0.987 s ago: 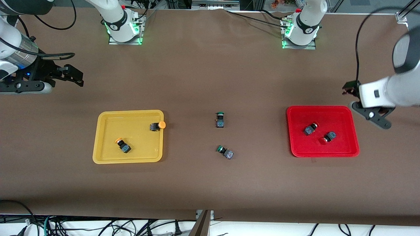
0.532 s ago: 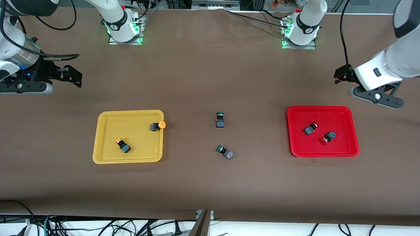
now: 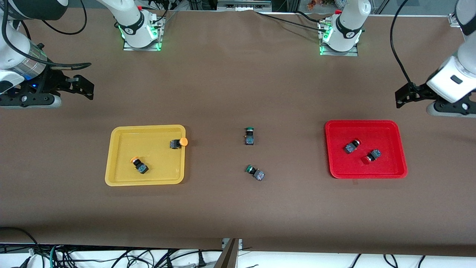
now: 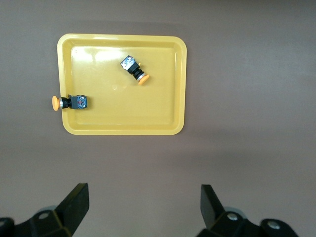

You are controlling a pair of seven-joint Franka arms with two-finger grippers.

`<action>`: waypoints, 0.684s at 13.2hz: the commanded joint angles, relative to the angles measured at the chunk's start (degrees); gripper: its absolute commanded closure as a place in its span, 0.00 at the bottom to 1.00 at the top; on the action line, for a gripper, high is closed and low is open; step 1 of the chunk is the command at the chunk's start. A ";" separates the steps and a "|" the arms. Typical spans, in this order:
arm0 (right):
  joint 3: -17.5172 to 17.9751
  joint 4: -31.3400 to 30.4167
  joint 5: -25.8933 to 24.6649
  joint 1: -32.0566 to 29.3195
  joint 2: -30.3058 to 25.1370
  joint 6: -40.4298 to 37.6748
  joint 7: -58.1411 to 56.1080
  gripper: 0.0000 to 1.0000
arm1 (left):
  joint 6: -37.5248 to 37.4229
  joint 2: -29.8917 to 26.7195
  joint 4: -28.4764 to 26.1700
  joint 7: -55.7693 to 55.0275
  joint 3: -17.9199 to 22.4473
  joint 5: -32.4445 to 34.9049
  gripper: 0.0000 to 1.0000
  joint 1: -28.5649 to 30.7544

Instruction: Place red and yellow buttons in trays

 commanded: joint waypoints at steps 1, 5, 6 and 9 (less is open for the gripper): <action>0.62 1.06 -0.93 -0.16 0.39 -0.22 1.10 0.00 | 2.34 -3.75 -4.58 -2.33 2.86 -1.07 0.00 -2.67; 0.62 1.06 -0.93 -0.08 0.39 -0.22 1.10 0.00 | 1.99 -3.05 -4.14 -2.42 3.12 -1.07 0.00 -2.59; 0.62 1.06 -0.93 -0.08 0.39 -0.22 1.10 0.00 | 1.30 -2.70 -3.71 -2.33 3.12 -1.07 0.00 -2.41; 0.54 0.98 -0.93 -0.16 0.39 -0.22 1.10 0.00 | -0.82 -0.94 -0.90 -2.33 3.12 -1.07 0.00 -2.32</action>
